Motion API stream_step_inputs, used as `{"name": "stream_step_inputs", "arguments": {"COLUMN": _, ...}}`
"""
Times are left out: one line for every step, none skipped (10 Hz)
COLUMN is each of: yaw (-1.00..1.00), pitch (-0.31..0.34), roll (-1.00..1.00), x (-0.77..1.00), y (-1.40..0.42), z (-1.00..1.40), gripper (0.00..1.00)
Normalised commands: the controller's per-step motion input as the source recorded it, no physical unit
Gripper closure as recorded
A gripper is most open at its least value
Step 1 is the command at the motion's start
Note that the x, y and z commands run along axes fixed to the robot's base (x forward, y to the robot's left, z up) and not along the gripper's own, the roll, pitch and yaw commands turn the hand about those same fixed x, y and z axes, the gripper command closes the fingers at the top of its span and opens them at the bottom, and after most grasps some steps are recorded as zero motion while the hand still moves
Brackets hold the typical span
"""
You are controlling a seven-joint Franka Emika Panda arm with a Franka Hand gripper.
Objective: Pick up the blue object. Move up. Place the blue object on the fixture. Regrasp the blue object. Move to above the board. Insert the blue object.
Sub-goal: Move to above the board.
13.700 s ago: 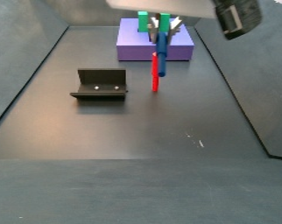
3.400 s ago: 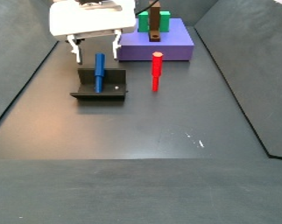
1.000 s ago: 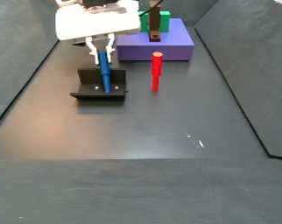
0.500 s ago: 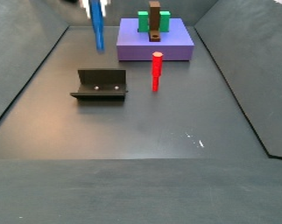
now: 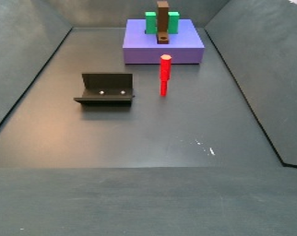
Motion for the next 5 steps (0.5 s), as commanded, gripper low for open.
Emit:
{"name": "stream_step_inputs", "arguments": {"yaw": 0.02, "pitch": -0.086, "roll": -1.00, "x": -0.98, "y": -1.40, "z": 0.27, "gripper": 1.00}}
{"name": "stream_step_inputs", "arguments": {"yaw": 0.02, "pitch": -0.115, "roll": -1.00, "x": -1.06, "y": -1.40, "z": 0.26, "gripper": 1.00}}
{"name": "stream_step_inputs", "arguments": {"yaw": 0.02, "pitch": -0.126, "roll": -1.00, "x": -1.10, "y": -1.40, "z": 0.23, "gripper": 1.00}}
{"name": "stream_step_inputs", "arguments": {"yaw": 0.02, "pitch": -0.134, "roll": -1.00, "x": -1.10, "y": -1.40, "z": 0.24, "gripper": 1.00}}
{"name": "stream_step_inputs", "arguments": {"yaw": 0.02, "pitch": -0.145, "roll": -1.00, "x": -1.12, "y": -1.40, "z": 0.24, "gripper": 1.00}}
